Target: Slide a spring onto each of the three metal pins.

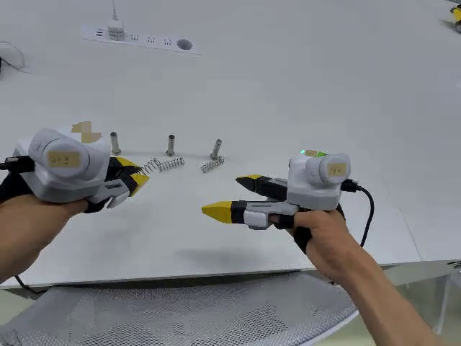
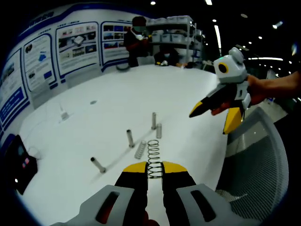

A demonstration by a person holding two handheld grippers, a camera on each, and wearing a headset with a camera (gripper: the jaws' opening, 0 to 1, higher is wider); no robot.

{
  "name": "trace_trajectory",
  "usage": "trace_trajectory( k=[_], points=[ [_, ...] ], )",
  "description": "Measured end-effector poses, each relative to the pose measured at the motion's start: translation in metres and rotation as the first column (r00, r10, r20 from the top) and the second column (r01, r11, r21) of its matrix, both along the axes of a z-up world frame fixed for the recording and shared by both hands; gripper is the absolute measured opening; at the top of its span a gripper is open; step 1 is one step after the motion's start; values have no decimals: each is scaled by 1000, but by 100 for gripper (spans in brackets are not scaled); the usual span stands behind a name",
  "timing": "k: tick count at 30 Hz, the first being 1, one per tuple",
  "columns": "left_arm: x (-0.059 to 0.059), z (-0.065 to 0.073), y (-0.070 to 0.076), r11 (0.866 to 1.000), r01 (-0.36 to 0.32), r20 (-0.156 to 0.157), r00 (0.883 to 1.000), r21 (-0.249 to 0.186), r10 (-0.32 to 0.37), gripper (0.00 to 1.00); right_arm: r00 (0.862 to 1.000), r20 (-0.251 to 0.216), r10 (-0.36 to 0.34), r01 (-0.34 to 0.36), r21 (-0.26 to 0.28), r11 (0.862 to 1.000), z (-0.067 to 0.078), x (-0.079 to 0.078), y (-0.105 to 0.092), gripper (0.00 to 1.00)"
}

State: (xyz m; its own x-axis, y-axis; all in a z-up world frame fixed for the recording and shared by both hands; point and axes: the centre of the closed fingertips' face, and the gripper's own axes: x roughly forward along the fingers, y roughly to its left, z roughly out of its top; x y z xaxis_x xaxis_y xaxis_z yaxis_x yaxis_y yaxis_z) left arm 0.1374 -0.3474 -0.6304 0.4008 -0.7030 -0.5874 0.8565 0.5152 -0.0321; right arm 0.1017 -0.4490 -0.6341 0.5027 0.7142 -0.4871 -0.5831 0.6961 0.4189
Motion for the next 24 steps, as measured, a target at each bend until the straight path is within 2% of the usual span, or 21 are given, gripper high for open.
trace_trajectory(
  k=[3,7,11,15,24],
  points=[
    [-3,1,-4,1000,10,1,1000,-5,-10,10,1000,15,7,-7,26,1000,8,6,7,66],
    [-8,3,-9,1000,28,-3,1000,-12,-28,10,1000,21,11,-12,62,998,17,13,16,65],
    [-14,5,-16,998,55,-1,999,-22,-55,10,999,14,29,-30,79,996,20,13,27,62],
    [-20,8,-22,997,67,-9,998,-38,-68,10,999,7,43,-44,106,993,22,12,33,54],
    [-31,14,-32,993,111,4,994,-42,-110,10,998,-16,67,-63,169,984,26,12,46,43]
  ],
)
